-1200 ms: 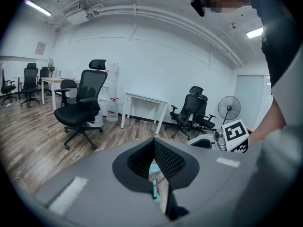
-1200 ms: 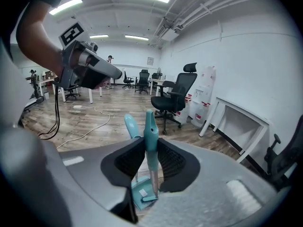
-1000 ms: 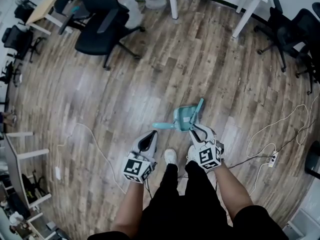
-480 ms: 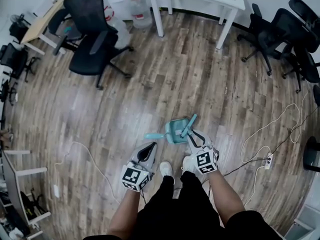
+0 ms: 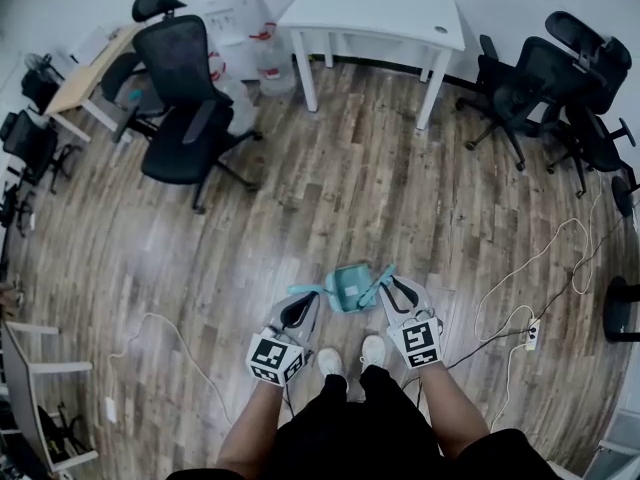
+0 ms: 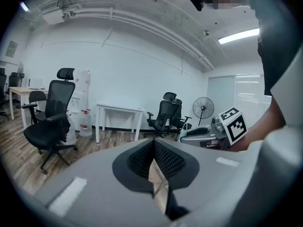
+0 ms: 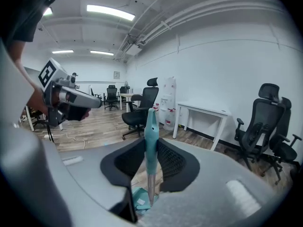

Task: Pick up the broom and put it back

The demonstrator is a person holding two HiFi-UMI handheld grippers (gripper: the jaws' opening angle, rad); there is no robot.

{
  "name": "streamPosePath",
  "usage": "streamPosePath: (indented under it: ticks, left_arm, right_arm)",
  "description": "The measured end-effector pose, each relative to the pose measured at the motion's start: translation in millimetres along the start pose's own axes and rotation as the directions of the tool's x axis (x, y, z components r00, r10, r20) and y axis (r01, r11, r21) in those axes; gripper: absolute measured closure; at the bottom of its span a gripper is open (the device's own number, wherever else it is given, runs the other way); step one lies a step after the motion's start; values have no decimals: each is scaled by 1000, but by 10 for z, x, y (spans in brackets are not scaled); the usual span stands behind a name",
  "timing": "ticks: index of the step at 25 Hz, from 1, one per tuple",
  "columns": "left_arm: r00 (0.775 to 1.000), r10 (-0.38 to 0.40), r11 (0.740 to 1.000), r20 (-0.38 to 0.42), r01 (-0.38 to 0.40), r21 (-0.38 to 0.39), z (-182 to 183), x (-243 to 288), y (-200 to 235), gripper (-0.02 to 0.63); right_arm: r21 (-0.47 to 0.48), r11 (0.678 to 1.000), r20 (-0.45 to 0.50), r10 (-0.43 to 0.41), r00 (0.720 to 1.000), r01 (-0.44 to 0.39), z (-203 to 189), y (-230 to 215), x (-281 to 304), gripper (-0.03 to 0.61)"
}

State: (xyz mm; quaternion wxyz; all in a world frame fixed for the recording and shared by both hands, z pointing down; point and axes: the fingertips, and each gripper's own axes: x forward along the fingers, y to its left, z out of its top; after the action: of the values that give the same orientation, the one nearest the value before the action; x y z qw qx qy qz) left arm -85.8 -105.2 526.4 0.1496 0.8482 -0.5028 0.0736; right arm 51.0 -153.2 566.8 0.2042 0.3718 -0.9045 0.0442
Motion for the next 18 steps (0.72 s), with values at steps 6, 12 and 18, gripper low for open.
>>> streamPosePath:
  ticks: [6,12,18]
  left_arm:
    - [1000,-1,997,-4,2,81,129,111,-118,594]
    - [1000,14,995,20,-16,99,370,190,-164,594]
    - [997,-3,990,72,-7,139,716,206,-269,594]
  right_arm:
    - [11,999,85,-53,995,52,362,-96,-264,489]
    - [-5,996,179,-84,980,87,859,-161,-445,489]
    - [6,993,267,-113,957,115,1302,-257,-596,489]
